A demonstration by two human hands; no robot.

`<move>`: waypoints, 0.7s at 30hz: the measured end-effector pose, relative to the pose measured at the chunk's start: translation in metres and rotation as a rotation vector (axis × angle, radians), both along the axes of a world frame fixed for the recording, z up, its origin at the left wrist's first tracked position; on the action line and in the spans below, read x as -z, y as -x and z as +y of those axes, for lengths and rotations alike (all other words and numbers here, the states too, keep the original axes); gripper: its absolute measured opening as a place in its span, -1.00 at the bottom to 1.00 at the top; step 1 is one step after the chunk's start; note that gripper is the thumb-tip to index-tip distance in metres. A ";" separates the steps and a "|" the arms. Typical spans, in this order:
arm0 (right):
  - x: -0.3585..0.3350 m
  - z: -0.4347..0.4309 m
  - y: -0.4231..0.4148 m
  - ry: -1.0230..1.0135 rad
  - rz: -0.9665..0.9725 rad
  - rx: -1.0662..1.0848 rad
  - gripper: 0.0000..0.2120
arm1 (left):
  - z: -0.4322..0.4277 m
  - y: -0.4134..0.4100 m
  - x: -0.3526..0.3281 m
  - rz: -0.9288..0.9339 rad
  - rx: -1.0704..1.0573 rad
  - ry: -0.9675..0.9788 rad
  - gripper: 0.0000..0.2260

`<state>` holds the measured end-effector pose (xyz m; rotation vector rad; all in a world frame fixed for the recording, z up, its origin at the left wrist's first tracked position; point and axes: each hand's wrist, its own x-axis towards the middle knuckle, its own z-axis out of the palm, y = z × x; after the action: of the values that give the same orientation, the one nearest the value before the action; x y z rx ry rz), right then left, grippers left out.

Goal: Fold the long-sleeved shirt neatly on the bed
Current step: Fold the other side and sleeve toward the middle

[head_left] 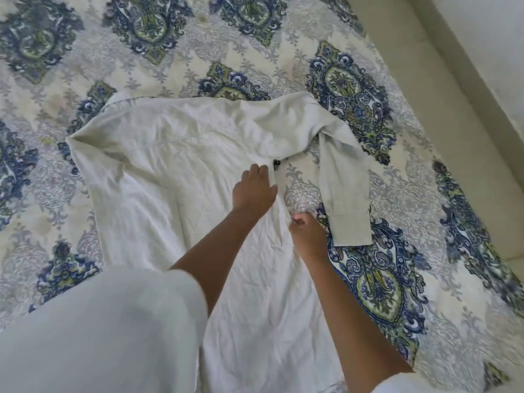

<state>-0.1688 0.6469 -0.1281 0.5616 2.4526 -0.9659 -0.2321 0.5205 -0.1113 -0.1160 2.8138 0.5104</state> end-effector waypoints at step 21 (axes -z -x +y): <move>-0.004 -0.014 -0.027 0.024 0.193 -0.428 -0.62 | -0.061 0.082 -0.014 -0.110 -0.948 -0.995 -0.79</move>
<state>-0.1416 0.6334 -0.1244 -0.0744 2.5706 -0.8994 -0.3136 0.4592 -0.0970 -1.1890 1.9102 1.9000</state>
